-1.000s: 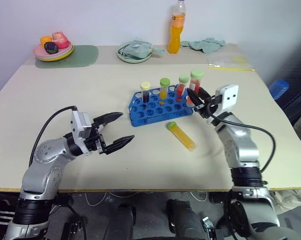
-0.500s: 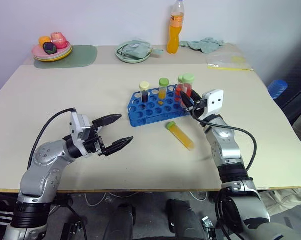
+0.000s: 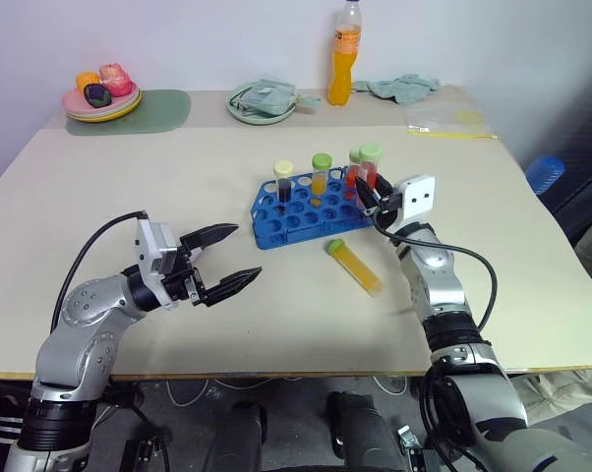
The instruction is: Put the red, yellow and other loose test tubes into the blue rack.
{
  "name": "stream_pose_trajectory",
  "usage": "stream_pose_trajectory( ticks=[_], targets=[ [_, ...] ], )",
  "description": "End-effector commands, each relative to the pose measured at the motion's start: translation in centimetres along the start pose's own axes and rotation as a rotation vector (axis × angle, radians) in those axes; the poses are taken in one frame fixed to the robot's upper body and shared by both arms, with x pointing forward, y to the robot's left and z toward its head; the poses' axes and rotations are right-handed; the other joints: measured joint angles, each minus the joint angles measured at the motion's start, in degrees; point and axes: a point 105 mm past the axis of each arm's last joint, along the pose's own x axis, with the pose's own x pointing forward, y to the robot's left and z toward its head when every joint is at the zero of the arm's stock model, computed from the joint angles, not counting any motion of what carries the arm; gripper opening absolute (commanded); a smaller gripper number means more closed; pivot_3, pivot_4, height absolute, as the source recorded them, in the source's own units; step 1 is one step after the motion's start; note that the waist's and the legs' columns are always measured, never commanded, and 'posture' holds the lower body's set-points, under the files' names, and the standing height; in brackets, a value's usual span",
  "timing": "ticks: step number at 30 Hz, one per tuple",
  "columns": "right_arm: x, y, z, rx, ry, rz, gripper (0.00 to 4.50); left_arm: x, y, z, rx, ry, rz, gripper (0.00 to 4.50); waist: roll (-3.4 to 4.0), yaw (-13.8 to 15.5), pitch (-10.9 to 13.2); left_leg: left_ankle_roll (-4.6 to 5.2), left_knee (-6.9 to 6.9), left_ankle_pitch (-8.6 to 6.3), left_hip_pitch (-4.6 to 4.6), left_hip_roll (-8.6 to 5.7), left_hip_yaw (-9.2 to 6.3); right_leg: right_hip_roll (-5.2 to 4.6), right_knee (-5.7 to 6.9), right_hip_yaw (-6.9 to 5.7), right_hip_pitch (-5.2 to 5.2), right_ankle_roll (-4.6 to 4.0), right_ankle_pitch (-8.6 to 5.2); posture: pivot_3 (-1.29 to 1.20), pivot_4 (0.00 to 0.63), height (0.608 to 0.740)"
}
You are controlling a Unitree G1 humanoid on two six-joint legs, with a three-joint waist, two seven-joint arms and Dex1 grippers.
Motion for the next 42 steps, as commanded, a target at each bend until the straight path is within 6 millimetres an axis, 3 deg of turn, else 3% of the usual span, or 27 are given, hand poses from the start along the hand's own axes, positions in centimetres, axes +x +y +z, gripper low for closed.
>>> stream_pose_trajectory(
  ticks=[1, 8, 15, 26, 33, 34, 42],
  targets=[
    [0.4, 0.4, 0.5, 0.000, -0.031, 0.000, 0.79, -0.1, 0.1, 1.5, 0.053, -0.025, -0.008, 4.50, 0.00, -0.3, 0.0, 0.00, 0.00, 0.00, 0.00, 0.00, 0.00, 0.00, 0.00, 0.00, 0.00, 0.00, 0.00, 0.00, 0.150, 0.740],
    [-0.4, 0.5, 0.2, 0.018, -0.027, 0.005, 0.79, 0.0, 0.0, 1.7, 0.054, -0.024, -0.012, 4.50, 0.00, -0.5, 0.0, 0.00, -0.02, 0.00, 0.04, 0.00, -0.01, 0.01, 0.03, 0.00, 0.01, 0.00, 0.00, 0.00, 0.150, 0.740],
    [0.3, 1.2, 0.2, 0.031, -0.038, 0.012, 0.79, 0.0, 0.2, 1.8, 0.057, -0.022, -0.011, 4.50, 0.00, -0.5, 0.0, 0.00, -0.02, 0.00, 0.04, 0.00, -0.02, 0.01, 0.03, 0.00, 0.02, 0.00, 0.00, 0.00, 0.150, 0.740],
    [0.4, 0.5, -0.4, 0.195, -0.057, -0.044, 0.79, -0.3, 0.3, 2.0, 0.068, -0.017, 0.006, 4.50, 0.02, -0.6, 0.0, 0.00, -0.03, 0.00, 0.08, 0.01, -0.03, 0.03, 0.04, 0.02, 0.02, 0.00, 0.00, 0.00, 0.150, 0.740],
    [-0.4, 0.5, 1.4, 0.159, -0.103, 0.037, 4.21, -0.2, 0.0, 1.9, 0.059, -0.026, 0.004, 4.50, 0.03, -0.5, 0.0, 0.00, -0.04, 0.00, 0.07, 0.01, -0.03, 0.03, 0.04, 0.02, 0.03, 0.01, 0.00, 0.00, 0.150, 0.740],
    [-0.6, 0.5, 1.7, 0.147, -0.105, 0.051, 4.46, -0.1, 0.0, 2.0, 0.056, -0.031, 0.003, 4.50, 0.03, -0.5, 0.0, 0.00, -0.03, 0.00, 0.07, 0.00, -0.02, 0.03, 0.03, 0.02, 0.03, 0.01, 0.00, 0.00, 0.150, 0.740],
    [-3.0, -1.1, 4.2, 0.038, -0.049, 0.068, 4.46, -0.4, -0.1, 1.6, 0.053, -0.025, 0.008, 4.50, 0.03, -0.5, 0.0, 0.00, -0.04, 0.00, 0.06, 0.00, -0.03, 0.02, 0.03, 0.02, 0.03, 0.00, -0.01, 0.00, 0.150, 0.740]
  ],
)
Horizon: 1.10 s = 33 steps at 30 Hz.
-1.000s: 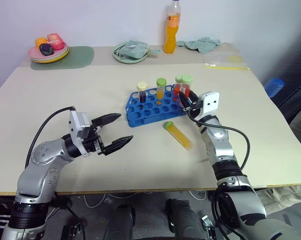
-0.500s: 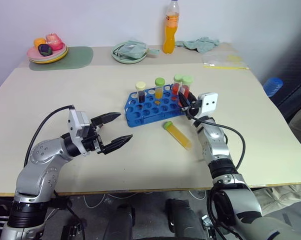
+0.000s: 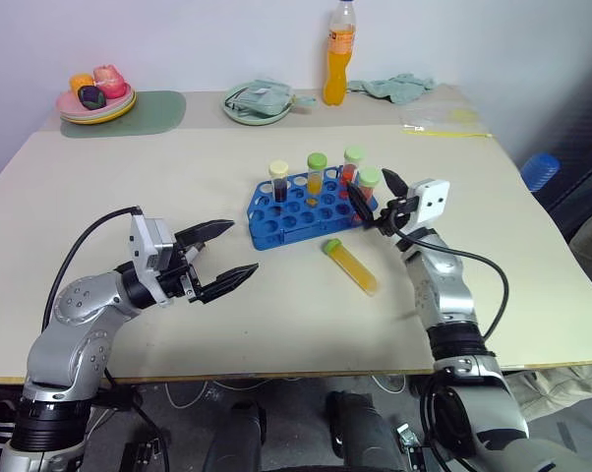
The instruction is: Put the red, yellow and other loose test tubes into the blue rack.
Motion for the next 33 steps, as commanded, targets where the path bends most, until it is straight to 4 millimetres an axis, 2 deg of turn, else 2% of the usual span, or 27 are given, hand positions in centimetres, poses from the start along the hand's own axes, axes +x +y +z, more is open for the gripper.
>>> stream_pose_trajectory(
  ticks=[1, 5, 7, 9, 11, 12, 16, 20, 22, 25, 33],
  targets=[
    [-0.8, -0.5, 3.1, -0.037, -0.031, 0.007, 4.46, -0.2, -0.3, 1.0, 0.034, -0.031, -0.007, 4.50, 0.00, 0.0, 0.0, 0.00, 0.00, 0.00, 0.00, 0.00, 0.00, 0.00, 0.00, 0.00, 0.00, 0.00, 0.00, 0.00, 0.150, 0.740],
    [-2.3, -0.2, 4.8, -0.046, 0.006, 0.056, 4.46, -0.5, -0.1, 0.7, 0.036, -0.023, -0.003, 4.50, 0.00, 0.1, 0.0, 0.00, 0.01, 0.00, -0.01, 0.00, 0.00, 0.00, -0.01, 0.00, 0.00, -0.01, -0.01, 0.00, 0.150, 0.740],
    [-2.9, -0.1, 4.9, -0.111, 0.090, 0.084, 4.46, -0.5, -0.1, 0.7, 0.046, -0.016, -0.007, 4.50, 0.01, 0.1, 0.0, 0.00, 0.01, 0.00, -0.03, 0.00, 0.00, -0.01, -0.02, 0.00, -0.01, -0.02, -0.02, 0.00, 0.150, 0.740],
    [-3.1, -0.1, 4.8, -0.158, 0.171, 0.106, 4.46, -0.5, 0.0, 0.8, 0.045, -0.020, -0.007, 4.50, -0.01, 0.2, 0.0, 0.00, 0.04, 0.00, -0.05, 0.00, 0.00, -0.02, -0.05, 0.00, -0.01, -0.03, -0.02, 0.00, 0.150, 0.740],
    [-2.7, 0.4, 5.5, -0.166, 0.238, 0.156, 4.46, -0.4, 0.0, 0.8, 0.056, -0.016, -0.020, 4.50, -0.01, 0.1, 0.0, 0.00, 0.06, 0.00, -0.05, 0.00, 0.01, -0.03, -0.05, 0.00, 0.00, -0.03, -0.02, 0.00, 0.150, 0.740],
    [-2.5, 0.8, 5.7, -0.167, 0.277, 0.182, 4.46, -0.4, 0.0, 0.8, 0.060, -0.013, -0.024, 4.50, 0.00, 0.0, 0.0, 0.00, 0.05, 0.00, -0.05, 0.00, 0.02, -0.03, -0.05, 0.00, -0.01, -0.03, -0.02, 0.00, 0.150, 0.740],
    [-2.4, 4.3, 7.3, -0.183, 0.348, 0.362, 4.46, -0.6, 0.2, 0.9, 0.065, -0.003, -0.042, 4.50, 0.03, 0.1, 0.0, 0.01, 0.00, -0.01, -0.08, 0.01, 0.00, -0.02, -0.04, -0.01, -0.09, -0.05, -0.02, 0.00, 0.150, 0.740],
    [-3.3, 6.4, 6.0, -0.170, 0.515, 0.403, 4.46, -0.7, 0.3, 0.7, 0.069, 0.005, -0.048, 4.50, -0.05, 0.4, 0.0, 0.03, 0.00, -0.02, -0.16, 0.00, -0.02, -0.04, -0.13, -0.04, -0.11, -0.04, -0.04, 0.00, 0.150, 0.740],
    [-3.4, 6.4, 5.3, -0.146, 0.594, 0.358, 4.46, -0.7, 0.3, 0.6, 0.066, 0.005, -0.042, 4.50, -0.04, 0.7, 0.0, 0.03, 0.05, -0.02, -0.20, -0.01, -0.02, -0.06, -0.16, -0.04, -0.10, -0.04, -0.03, 0.00, 0.150, 0.740],
    [-4.8, 7.8, 4.4, -0.049, 0.784, 0.453, 4.46, -0.6, 0.2, 0.4, 0.060, 0.000, -0.036, 4.50, -0.03, 0.9, 0.0, 0.03, 0.09, -0.02, -0.21, -0.02, 0.01, -0.09, -0.15, -0.03, -0.13, -0.05, -0.02, 0.00, 0.150, 0.740],
    [-4.7, 6.7, 1.2, -0.005, 1.033, 0.346, 4.46, -0.8, -0.1, 0.1, 0.063, 0.004, -0.020, 4.50, -0.04, 1.5, 0.0, 0.03, 0.03, -0.02, -0.22, -0.02, 0.02, -0.08, -0.16, -0.04, -0.17, -0.06, -0.02, 0.00, 0.150, 0.740]
  ],
)
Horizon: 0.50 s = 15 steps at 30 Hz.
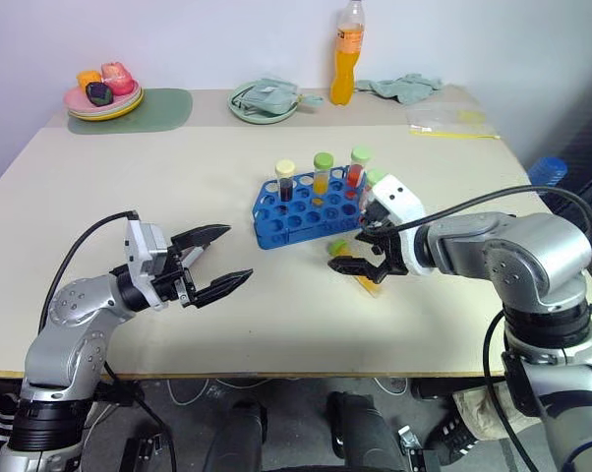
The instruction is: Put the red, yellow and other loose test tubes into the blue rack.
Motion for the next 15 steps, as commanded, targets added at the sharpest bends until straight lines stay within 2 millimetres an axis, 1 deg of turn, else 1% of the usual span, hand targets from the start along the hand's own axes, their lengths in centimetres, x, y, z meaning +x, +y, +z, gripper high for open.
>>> stream_pose_trajectory(
  ticks=[1, 3, 5, 8, 10, 15],
  targets=[
    [0.6, -0.6, 0.1, 0.020, 0.045, -0.037, 4.46, 0.1, -0.3, 0.9, 0.052, -0.019, -0.005, 4.50, 0.00, 0.0, 0.0, 0.00, 0.01, 0.00, -0.01, 0.00, 0.00, 0.00, 0.00, 0.00, 0.00, 0.00, 0.00, 0.00, 0.150, 0.740],
    [1.1, -0.9, 0.0, 0.030, 0.067, -0.075, 4.46, 0.1, -0.4, 0.8, 0.052, -0.020, -0.004, 4.50, 0.00, 0.0, 0.0, 0.00, 0.00, 0.00, -0.01, 0.00, 0.00, 0.00, 0.00, 0.00, -0.01, 0.00, 0.00, 0.00, 0.150, 0.740],
    [1.4, -1.7, -0.5, 0.041, 0.094, -0.148, 4.46, 0.3, -0.5, 0.7, 0.048, -0.026, 0.000, 4.50, 0.00, 0.0, 0.0, 0.00, -0.01, 0.00, -0.01, 0.00, 0.00, 0.01, 0.00, 0.00, -0.02, 0.00, 0.00, 0.00, 0.150, 0.740],
    [1.4, -2.3, -1.5, 0.047, 0.139, -0.183, 4.46, 0.6, -0.7, 0.6, 0.044, -0.037, 0.003, 4.50, 0.00, 0.0, 0.0, 0.00, 0.00, 0.00, -0.02, 0.00, 0.00, 0.01, 0.00, 0.00, -0.02, 0.00, 0.00, 0.00, 0.150, 0.740],
    [1.2, -2.6, -1.9, 0.053, 0.168, -0.193, 4.46, 0.9, -0.9, 0.5, 0.039, -0.042, 0.004, 4.50, 0.00, 0.1, 0.0, 0.00, -0.01, 0.00, -0.03, 0.00, 0.00, 0.01, 0.00, 0.00, -0.02, 0.01, 0.00, 0.00, 0.150, 0.740],
    [0.8, -2.3, -2.7, 0.071, 0.248, -0.153, 4.46, 1.3, -1.1, 0.2, 0.034, -0.053, 0.008, 4.50, 0.00, -0.2, 0.0, 0.01, -0.01, 0.00, -0.03, 0.01, 0.00, 0.02, -0.01, 0.00, -0.03, 0.00, 0.00, 0.00, 0.150, 0.740]
  ],
)
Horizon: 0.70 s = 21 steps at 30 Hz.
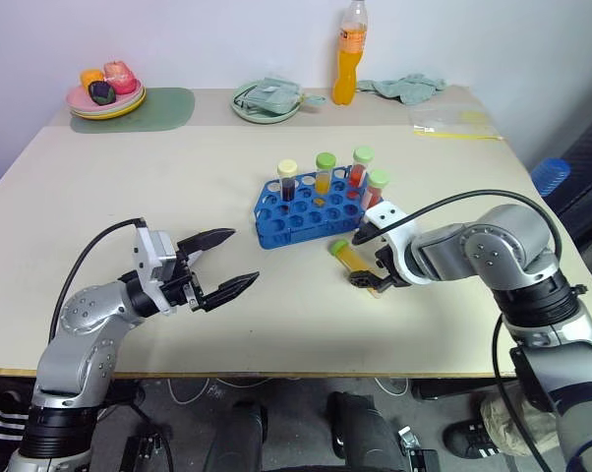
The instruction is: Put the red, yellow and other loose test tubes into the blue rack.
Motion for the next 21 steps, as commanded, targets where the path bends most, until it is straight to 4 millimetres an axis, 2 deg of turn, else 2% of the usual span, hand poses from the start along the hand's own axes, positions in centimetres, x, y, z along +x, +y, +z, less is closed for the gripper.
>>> stream_pose_trajectory(
  ticks=[1, 9, 17, 20, 21],
  targets=[
    [-0.8, 0.2, 0.5, -0.003, 0.019, 0.015, 4.46, 0.4, -0.3, 0.8, 0.041, -0.030, -0.002, 4.50, 0.00, -0.2, 0.0, 0.01, -0.01, 0.00, 0.01, 0.01, 0.00, 0.02, 0.00, 0.00, 0.00, 0.00, 0.00, 0.00, 0.150, 0.740],
    [-0.3, 1.2, 1.9, 0.035, 0.046, 0.019, 4.46, 0.8, -0.8, 0.7, 0.033, -0.050, 0.019, 4.50, 0.00, 0.0, 0.0, 0.03, 0.00, -0.01, -0.02, 0.02, 0.00, 0.03, -0.02, 0.00, -0.01, 0.00, 0.00, 0.00, 0.150, 0.740],
    [0.9, 0.7, 2.2, 0.087, 0.044, -0.075, 4.46, 0.6, -1.2, 0.6, 0.033, -0.044, 0.041, 4.50, -0.01, -0.1, 0.0, 0.03, 0.00, -0.01, -0.01, 0.02, 0.00, 0.04, -0.02, 0.00, -0.01, -0.01, 0.00, 0.00, 0.150, 0.740],
    [1.2, 0.8, 2.1, 0.096, 0.043, -0.080, 3.57, 0.5, -1.2, 0.5, 0.037, -0.040, 0.048, 4.50, -0.01, -0.1, 0.0, 0.03, 0.01, -0.01, 0.00, 0.02, -0.01, 0.04, -0.01, 0.00, -0.01, -0.02, 0.01, 0.00, 0.150, 0.740],
    [1.3, 1.0, 2.2, 0.096, 0.043, -0.078, 3.09, 0.5, -1.2, 0.5, 0.038, -0.039, 0.049, 4.50, -0.01, -0.1, 0.0, 0.03, 0.01, -0.01, -0.01, 0.02, -0.01, 0.04, -0.02, 0.00, -0.01, -0.02, 0.01, 0.00, 0.150, 0.740]
  ],
)
